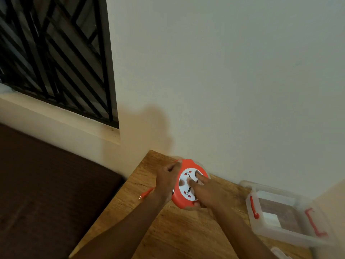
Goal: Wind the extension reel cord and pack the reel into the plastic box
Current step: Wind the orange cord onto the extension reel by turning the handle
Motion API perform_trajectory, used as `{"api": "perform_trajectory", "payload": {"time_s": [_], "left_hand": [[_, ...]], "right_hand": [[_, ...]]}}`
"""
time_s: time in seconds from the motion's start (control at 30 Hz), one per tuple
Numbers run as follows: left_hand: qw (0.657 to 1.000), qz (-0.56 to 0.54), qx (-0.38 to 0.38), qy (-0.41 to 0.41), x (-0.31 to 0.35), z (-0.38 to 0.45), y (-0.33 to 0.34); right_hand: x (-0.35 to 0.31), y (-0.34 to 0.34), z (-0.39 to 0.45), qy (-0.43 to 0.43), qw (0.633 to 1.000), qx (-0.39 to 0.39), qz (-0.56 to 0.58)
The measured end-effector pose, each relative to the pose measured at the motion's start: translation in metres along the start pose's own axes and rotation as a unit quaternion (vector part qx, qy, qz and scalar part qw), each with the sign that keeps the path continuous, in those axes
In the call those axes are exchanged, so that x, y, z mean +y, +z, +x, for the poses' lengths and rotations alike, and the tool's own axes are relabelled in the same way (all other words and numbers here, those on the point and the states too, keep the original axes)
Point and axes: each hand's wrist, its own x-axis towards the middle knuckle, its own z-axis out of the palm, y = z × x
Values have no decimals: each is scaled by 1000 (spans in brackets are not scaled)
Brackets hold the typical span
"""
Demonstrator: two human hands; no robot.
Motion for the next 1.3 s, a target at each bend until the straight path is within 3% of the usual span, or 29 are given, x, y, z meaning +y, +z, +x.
{"api": "perform_trajectory", "payload": {"time_s": [0.07,0.13,0.2,0.3,0.37,0.47,0.63,0.7,0.8,0.87,0.97,1.03,1.1,1.13,1.17,1.3], "left_hand": [[1000,-5,-1,-10,-2,1,-4],[999,-20,-13,-22,-3,1,-5],[998,-26,-38,-38,-4,0,-9],[993,-8,-99,-57,-11,1,-17],[985,-16,-148,-81,-17,-2,-18],[975,-61,-179,-117,-25,-7,-19],[956,-25,-241,-165,-36,-6,-30],[975,13,-191,-115,-39,-5,-35],[993,114,-30,-1,-46,8,-48],[966,250,-45,52,-52,19,-61],[880,413,-215,92,-64,32,-71],[816,491,-277,128,-73,32,-70],[754,578,-276,145,-81,34,-69],[743,606,-248,141,-83,36,-71],[754,607,-213,134,-83,39,-73],[910,410,-63,-21,-67,58,-88]], "right_hand": [[3,5,-9,7,998,-20,58],[9,12,-18,-61,991,2,-121],[15,12,-19,-143,950,95,-262],[13,-8,-6,-187,933,181,-249],[14,-25,6,-153,943,142,-260],[18,-41,10,-72,992,1,-105],[25,-36,1,-83,995,7,-51],[25,-38,-3,-79,996,11,-48],[24,-53,-9,-77,997,5,3],[24,-65,-12,-80,995,-14,51],[19,-75,-13,-93,990,-28,98],[14,-78,-13,-101,988,-19,117],[11,-82,-13,-108,987,-5,122],[11,-84,-13,-109,986,-3,124],[12,-87,-12,-109,986,-4,124],[25,-99,-8,-99,989,-15,106]]}}
